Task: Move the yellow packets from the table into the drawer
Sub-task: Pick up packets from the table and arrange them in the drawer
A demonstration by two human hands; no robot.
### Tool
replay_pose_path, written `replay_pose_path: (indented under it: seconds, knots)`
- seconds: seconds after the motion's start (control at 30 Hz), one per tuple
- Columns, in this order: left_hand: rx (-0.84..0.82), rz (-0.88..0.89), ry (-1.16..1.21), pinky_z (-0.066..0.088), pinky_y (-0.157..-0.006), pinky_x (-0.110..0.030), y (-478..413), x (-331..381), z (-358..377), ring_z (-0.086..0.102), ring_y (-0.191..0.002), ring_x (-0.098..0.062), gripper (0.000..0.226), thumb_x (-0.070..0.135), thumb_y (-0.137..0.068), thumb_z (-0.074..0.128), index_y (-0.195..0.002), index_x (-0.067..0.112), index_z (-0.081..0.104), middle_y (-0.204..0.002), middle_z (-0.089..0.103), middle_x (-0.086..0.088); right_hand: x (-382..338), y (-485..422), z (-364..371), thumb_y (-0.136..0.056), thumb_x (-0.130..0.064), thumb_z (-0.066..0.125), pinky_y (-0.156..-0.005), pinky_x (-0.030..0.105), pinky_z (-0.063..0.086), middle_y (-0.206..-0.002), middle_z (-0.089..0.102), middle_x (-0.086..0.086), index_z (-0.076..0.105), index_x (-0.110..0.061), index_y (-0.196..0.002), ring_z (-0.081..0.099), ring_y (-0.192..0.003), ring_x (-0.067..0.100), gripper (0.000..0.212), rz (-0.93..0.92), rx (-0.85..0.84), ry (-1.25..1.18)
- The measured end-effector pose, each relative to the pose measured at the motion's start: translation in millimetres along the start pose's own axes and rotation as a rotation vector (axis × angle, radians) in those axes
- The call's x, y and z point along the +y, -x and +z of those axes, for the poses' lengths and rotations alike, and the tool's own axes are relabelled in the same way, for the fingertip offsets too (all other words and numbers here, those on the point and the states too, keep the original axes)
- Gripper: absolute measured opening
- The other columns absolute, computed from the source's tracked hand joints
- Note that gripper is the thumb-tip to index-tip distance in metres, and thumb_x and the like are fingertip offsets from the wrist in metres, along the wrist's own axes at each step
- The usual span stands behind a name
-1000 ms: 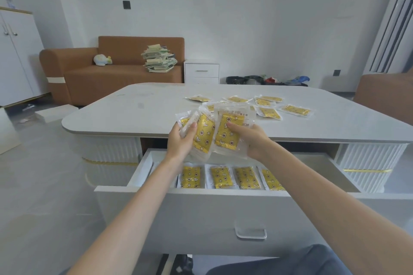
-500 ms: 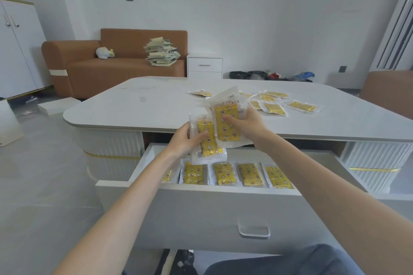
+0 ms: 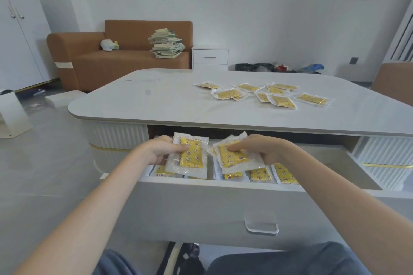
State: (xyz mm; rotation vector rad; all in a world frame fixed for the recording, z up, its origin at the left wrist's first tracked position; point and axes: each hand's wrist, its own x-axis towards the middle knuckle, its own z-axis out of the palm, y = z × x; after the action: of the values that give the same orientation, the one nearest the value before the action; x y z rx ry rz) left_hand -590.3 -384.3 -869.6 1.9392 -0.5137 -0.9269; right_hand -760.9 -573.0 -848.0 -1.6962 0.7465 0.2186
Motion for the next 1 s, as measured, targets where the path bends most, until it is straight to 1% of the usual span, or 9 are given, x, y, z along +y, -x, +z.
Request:
replay_pose_path:
  seconds: [0.13, 0.23, 0.3, 0.4, 0.53, 0.77, 0.87, 0.93, 1.0]
  knots:
    - [-0.016, -0.103, -0.16, 0.052, -0.09, -0.039, -7, 2, 7, 0.067, -0.092, -0.024, 0.027, 0.023, -0.088, 0.065, -0.106, 0.004, 0.063, -0.1, 0.07, -0.01, 8, -14, 4, -0.087, -0.019, 0.068, -0.077, 0.035, 0.058, -0.099, 0.072, 0.01, 0.063, -0.004, -0.109, 0.071, -0.085, 0.023, 0.026, 0.021, 0.069, 0.024]
    - [0.013, -0.175, -0.29, 0.045, -0.102, -0.043, -19, 4, 16, 0.057, -0.115, -0.03, 0.058, 0.033, -0.082, 0.071, -0.127, 0.002, 0.052, -0.125, 0.06, -0.014, 11, -23, 5, -0.086, -0.018, 0.068, -0.09, 0.043, 0.054, -0.106, 0.072, 0.012, 0.064, -0.004, -0.11, 0.069, -0.098, 0.027, 0.028, 0.006, 0.146, 0.093]
    - [0.037, -0.193, -0.405, 0.042, -0.102, -0.04, -27, 8, 26, 0.05, -0.122, -0.031, 0.07, 0.038, -0.082, 0.069, -0.137, 0.004, 0.042, -0.136, 0.05, -0.013, 13, -29, 3, -0.086, -0.018, 0.069, -0.092, 0.044, 0.053, -0.106, 0.072, 0.013, 0.064, -0.004, -0.11, 0.069, -0.1, 0.028, 0.028, 0.006, 0.165, 0.103]
    - [0.079, -0.199, -0.557, 0.041, -0.094, -0.036, -37, 15, 42, 0.05, -0.118, -0.03, 0.074, 0.041, -0.087, 0.063, -0.143, 0.004, 0.031, -0.133, 0.048, -0.012, 13, -35, 0, -0.086, -0.018, 0.068, -0.09, 0.042, 0.054, -0.108, 0.071, 0.013, 0.063, -0.005, -0.107, 0.069, -0.098, 0.027, 0.025, 0.006, 0.185, 0.1]
    - [0.067, -0.22, -0.581, 0.034, -0.107, -0.037, -52, 15, 49, 0.035, -0.137, -0.029, 0.085, 0.046, -0.087, 0.06, -0.15, 0.007, 0.017, -0.152, 0.03, -0.011, 14, -44, -6, -0.087, -0.017, 0.067, -0.089, 0.041, 0.055, -0.106, 0.071, 0.013, 0.062, -0.007, -0.104, 0.069, -0.094, 0.027, 0.02, 0.013, 0.164, 0.074]
    - [0.128, -0.255, -0.659, 0.032, -0.107, -0.038, -67, 8, 44, 0.033, -0.138, -0.033, 0.089, 0.064, -0.088, 0.039, -0.149, 0.003, 0.018, -0.154, 0.025, -0.015, 13, -66, -8, -0.084, -0.024, 0.071, -0.099, 0.044, 0.049, -0.111, 0.07, 0.011, 0.065, -0.01, -0.107, 0.065, -0.107, 0.027, 0.028, 0.04, 0.136, 0.14]
    - [0.152, -0.296, -0.608, 0.038, -0.102, -0.041, -70, 5, 35, 0.038, -0.134, -0.036, 0.08, 0.055, -0.093, 0.04, -0.149, 0.001, 0.017, -0.152, 0.029, -0.018, 13, -72, -2, -0.087, -0.023, 0.068, -0.099, 0.043, 0.049, -0.109, 0.071, 0.009, 0.066, -0.011, -0.107, 0.066, -0.106, 0.026, 0.023, 0.042, 0.096, 0.142]
    - [0.148, -0.314, -0.552, 0.042, -0.099, -0.042, -73, 2, 26, 0.047, -0.127, -0.035, 0.073, 0.045, -0.094, 0.048, -0.147, 0.002, 0.022, -0.145, 0.04, -0.018, 17, -76, 2, -0.086, -0.026, 0.068, -0.1, 0.044, 0.048, -0.11, 0.071, 0.008, 0.066, -0.012, -0.11, 0.065, -0.108, 0.026, 0.027, 0.037, 0.08, 0.17]
    - [0.158, -0.307, -0.497, 0.052, -0.085, -0.04, -73, 0, 18, 0.058, -0.112, -0.032, 0.066, 0.037, -0.094, 0.054, -0.145, 0.003, 0.029, -0.132, 0.053, -0.017, 23, -80, 6, -0.084, -0.031, 0.069, -0.099, 0.046, 0.048, -0.107, 0.072, 0.007, 0.064, -0.013, -0.112, 0.065, -0.106, 0.027, 0.034, 0.027, 0.076, 0.206]
